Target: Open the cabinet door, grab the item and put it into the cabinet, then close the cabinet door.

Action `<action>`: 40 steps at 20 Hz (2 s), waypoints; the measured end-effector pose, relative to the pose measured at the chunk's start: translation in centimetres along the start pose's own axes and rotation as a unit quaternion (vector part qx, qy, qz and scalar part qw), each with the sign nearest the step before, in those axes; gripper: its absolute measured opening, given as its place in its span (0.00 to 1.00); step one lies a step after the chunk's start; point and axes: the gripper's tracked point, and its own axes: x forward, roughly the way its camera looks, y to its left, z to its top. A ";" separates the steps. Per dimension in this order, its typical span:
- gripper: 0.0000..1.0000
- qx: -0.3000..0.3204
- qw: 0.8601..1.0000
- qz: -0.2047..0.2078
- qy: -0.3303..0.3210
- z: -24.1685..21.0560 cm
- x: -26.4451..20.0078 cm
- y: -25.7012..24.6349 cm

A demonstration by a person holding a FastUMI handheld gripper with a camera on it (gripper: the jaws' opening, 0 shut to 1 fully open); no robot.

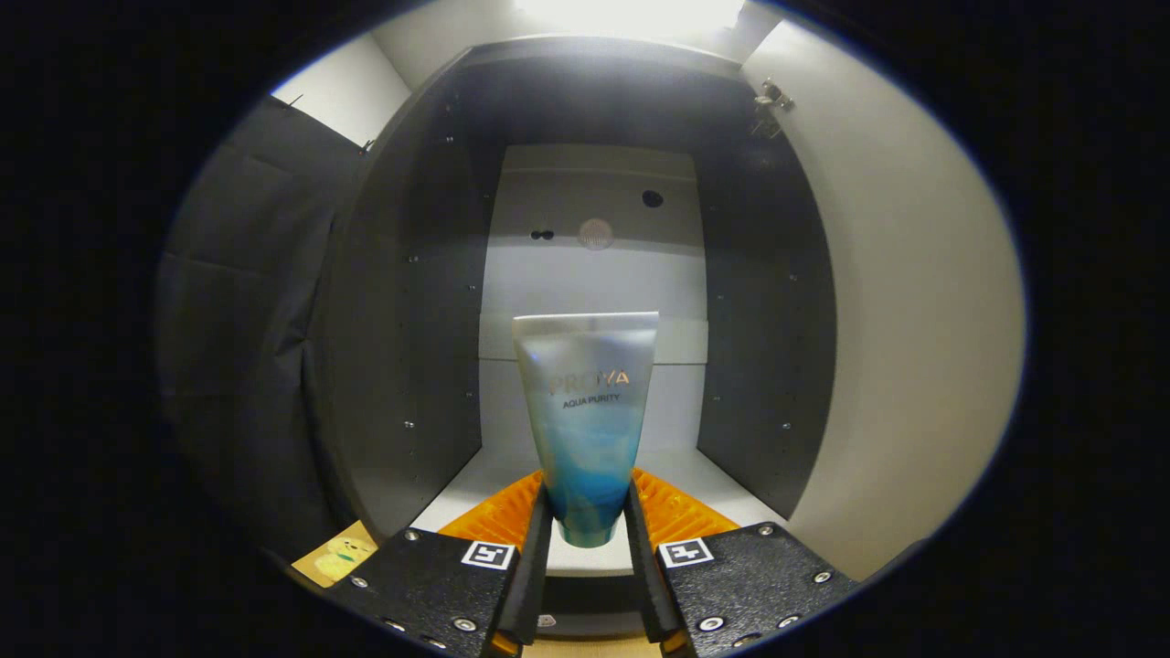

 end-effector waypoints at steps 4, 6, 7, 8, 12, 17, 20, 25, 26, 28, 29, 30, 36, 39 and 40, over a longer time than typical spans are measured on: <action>0.43 -0.003 1.000 0.003 0.010 -2.3 4.8 0.3; 0.43 -0.004 1.000 0.005 0.018 -3.7 6.5 0.3; 0.43 -0.002 1.000 0.007 0.023 -4.2 7.0 0.4; 0.43 0.000 1.000 0.009 0.028 -4.7 7.3 0.4; 0.43 0.009 0.999 0.013 0.045 -6.6 8.3 0.3; 0.44 0.019 0.998 0.015 0.063 -8.2 8.5 0.0; 0.47 0.014 0.998 0.027 0.052 -7.8 8.2 0.5; 0.77 0.021 0.997 0.044 0.052 -7.3 7.2 1.8; 0.85 0.020 0.997 0.045 0.055 -7.3 6.8 1.8; 0.92 0.023 0.997 0.044 0.055 -6.8 5.5 1.7; 0.92 0.030 0.997 0.043 0.054 -6.4 4.5 1.6; 0.92 0.041 0.997 0.042 0.058 -6.2 3.1 1.7; 0.93 0.017 0.998 0.036 0.053 -4.5 -6.4 1.1; 0.93 0.010 0.999 0.030 0.044 -3.2 -11.6 0.8; 0.93 0.010 0.999 0.028 0.042 -2.8 -13.5 0.7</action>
